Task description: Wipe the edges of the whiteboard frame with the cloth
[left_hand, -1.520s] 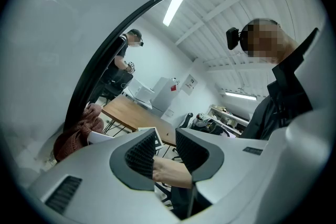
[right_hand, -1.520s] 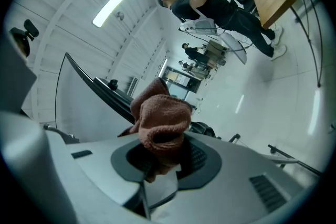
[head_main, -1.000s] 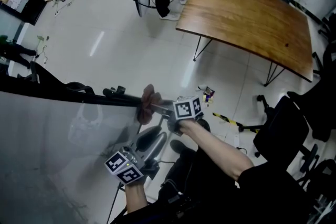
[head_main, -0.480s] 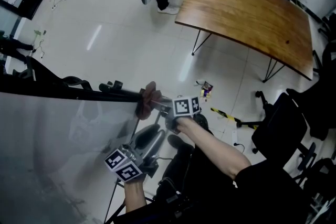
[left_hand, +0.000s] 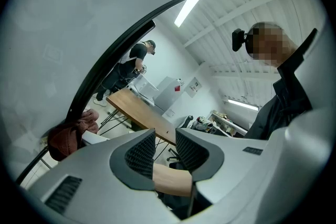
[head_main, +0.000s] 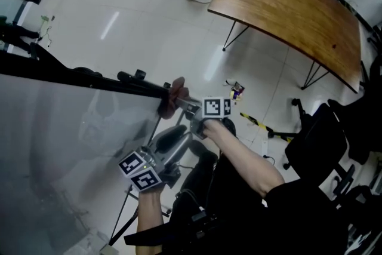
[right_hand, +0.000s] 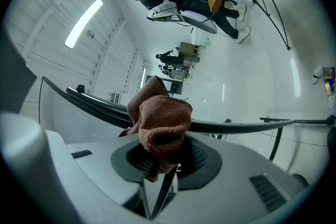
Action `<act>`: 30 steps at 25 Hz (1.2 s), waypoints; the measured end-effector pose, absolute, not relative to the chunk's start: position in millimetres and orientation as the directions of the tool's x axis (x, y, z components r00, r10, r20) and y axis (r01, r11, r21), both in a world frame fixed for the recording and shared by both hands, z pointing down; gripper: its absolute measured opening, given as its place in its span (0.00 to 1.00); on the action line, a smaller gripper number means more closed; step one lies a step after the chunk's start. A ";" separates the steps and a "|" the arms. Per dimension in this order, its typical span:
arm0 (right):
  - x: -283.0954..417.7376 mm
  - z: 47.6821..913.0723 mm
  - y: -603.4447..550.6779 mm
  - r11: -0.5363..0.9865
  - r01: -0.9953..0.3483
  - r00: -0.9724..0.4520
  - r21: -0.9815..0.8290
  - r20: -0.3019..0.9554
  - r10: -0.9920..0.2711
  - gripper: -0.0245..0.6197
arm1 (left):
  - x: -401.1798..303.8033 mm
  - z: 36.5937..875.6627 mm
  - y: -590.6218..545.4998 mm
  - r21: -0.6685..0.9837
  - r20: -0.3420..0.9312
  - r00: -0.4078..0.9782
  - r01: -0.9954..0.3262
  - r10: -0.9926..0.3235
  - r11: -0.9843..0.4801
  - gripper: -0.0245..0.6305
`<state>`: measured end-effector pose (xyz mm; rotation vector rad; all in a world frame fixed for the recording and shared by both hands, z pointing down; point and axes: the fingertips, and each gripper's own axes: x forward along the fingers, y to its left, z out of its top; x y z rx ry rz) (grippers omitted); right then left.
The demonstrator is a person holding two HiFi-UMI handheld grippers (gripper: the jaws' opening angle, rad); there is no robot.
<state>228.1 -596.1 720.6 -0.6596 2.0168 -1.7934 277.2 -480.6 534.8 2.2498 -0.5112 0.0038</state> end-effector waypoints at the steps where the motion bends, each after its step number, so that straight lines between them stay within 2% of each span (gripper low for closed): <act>1: 228.2 720.5 -596.3 0.079 -0.091 -0.825 -0.993 0.031 -0.564 0.20 | 278.3 535.8 -480.8 0.723 0.167 0.920 -0.359 -0.355 -0.590 0.21; 30: 214.2 767.2 -591.6 -0.077 -0.052 -0.793 -0.996 0.088 -0.603 0.20 | 270.8 562.1 -465.8 0.770 0.187 0.938 -0.324 -0.291 -0.550 0.21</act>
